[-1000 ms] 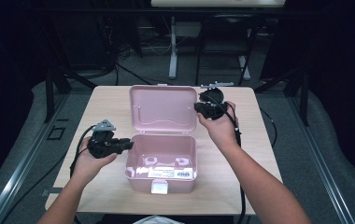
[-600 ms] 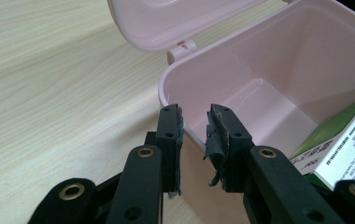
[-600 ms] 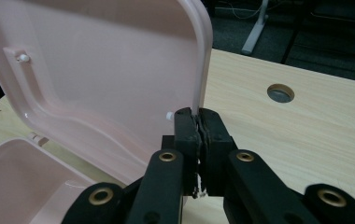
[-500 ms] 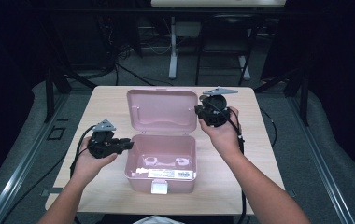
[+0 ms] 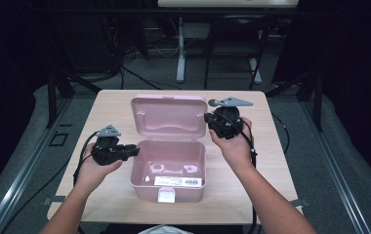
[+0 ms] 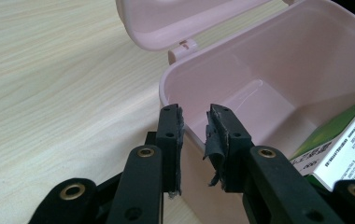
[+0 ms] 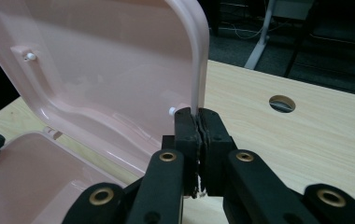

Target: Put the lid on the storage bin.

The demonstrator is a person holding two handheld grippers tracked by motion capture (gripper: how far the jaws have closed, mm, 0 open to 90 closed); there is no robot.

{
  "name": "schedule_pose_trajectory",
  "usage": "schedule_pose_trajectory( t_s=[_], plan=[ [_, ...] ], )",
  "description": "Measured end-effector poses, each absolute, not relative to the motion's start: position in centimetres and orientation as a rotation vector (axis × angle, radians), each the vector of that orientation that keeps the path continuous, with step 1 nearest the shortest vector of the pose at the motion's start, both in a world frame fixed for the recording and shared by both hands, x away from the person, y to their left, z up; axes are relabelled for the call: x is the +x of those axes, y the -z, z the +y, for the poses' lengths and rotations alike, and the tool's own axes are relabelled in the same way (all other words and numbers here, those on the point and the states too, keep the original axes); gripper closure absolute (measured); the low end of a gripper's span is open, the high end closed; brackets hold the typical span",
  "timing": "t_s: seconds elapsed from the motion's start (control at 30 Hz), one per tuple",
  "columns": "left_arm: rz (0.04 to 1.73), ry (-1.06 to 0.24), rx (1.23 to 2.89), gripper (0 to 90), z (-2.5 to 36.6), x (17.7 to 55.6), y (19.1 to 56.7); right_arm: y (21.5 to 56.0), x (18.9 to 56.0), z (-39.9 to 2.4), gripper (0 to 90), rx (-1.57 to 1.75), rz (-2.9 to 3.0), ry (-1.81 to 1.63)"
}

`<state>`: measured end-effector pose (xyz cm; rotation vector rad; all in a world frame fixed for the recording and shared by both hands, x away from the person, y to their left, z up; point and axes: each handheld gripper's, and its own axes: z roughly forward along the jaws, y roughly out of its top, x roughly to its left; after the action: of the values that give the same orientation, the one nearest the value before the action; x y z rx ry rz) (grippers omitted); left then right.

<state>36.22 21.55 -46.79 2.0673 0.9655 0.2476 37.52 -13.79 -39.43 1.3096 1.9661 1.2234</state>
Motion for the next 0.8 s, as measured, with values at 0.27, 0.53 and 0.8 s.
schedule_pose_trajectory(
  t_s=[0.27, 0.53, 0.8],
  plan=[
    [0.967, -0.245, 2.067, 74.5, 21.6, 36.2, 46.8, 39.6, 36.9, -13.8, 87.3, 1.286, 1.951, -1.232],
    [0.965, -0.243, 2.069, 74.8, 21.6, 36.2, 46.7, 39.7, 36.4, -13.6, 87.3, 1.266, 1.944, -1.223],
    [0.961, -0.247, 2.058, 73.2, 21.6, 36.1, 46.4, 39.9, 35.9, -13.7, 87.3, 1.242, 1.933, -1.228]
  ],
)
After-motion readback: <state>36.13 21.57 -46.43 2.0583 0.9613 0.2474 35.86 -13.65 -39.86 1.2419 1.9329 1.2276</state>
